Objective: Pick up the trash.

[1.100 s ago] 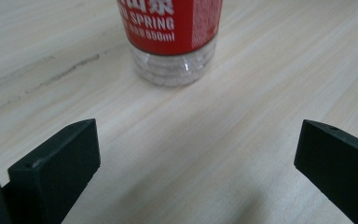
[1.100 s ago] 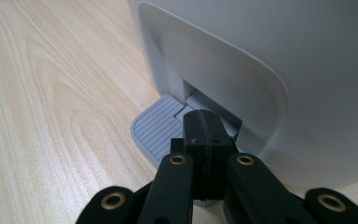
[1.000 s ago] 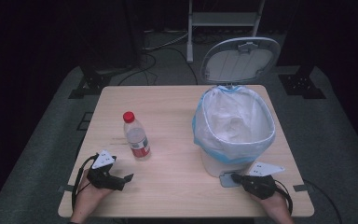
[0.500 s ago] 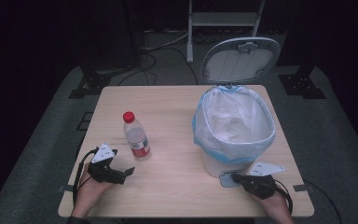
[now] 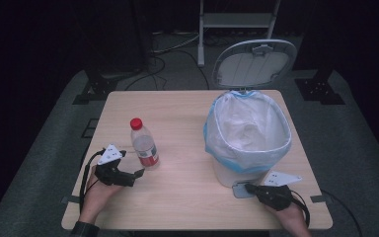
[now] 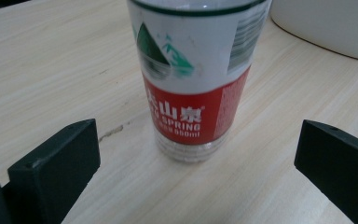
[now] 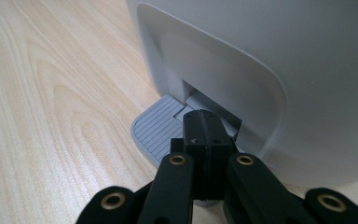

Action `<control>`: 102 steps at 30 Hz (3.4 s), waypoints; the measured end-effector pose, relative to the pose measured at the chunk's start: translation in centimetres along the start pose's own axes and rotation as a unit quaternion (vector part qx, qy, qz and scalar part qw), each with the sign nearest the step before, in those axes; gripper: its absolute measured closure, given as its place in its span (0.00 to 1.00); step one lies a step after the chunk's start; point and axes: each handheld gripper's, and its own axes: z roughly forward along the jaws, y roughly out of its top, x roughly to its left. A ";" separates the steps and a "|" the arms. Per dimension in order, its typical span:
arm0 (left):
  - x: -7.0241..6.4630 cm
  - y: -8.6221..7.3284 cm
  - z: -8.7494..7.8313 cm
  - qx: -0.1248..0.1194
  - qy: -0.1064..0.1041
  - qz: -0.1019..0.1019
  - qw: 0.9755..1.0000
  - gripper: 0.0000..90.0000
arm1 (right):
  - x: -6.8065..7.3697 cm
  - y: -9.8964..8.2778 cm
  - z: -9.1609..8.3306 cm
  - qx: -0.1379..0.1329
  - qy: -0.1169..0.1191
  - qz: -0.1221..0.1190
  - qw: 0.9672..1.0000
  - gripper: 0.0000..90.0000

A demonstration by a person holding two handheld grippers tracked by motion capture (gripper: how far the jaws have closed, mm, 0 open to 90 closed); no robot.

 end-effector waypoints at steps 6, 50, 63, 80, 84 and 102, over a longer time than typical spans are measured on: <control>0.1 0.7 0.6 -0.013 -0.003 -0.002 1.000 0.00 | 0.0 0.0 0.0 0.000 -0.001 -0.001 1.000 1.00; 0.5 1.9 3.6 -0.035 -0.015 0.013 0.999 0.18 | 0.0 0.0 0.0 0.002 -0.001 -0.002 1.000 1.00; 0.6 1.9 3.4 -0.044 -0.023 0.009 0.999 0.30 | 0.0 0.1 0.0 0.002 -0.001 -0.003 1.000 1.00; 0.6 2.0 2.8 -0.052 -0.037 -0.006 0.998 0.31 | 0.0 0.1 0.0 0.003 0.000 -0.003 1.000 1.00; 0.5 2.2 2.4 -0.062 -0.042 -0.012 0.997 0.31 | 0.0 0.1 0.0 0.003 0.000 -0.003 1.000 1.00; 0.1 3.9 0.4 -0.107 -0.075 -0.032 0.991 0.32 | 0.0 0.0 0.0 0.001 0.000 0.000 1.000 1.00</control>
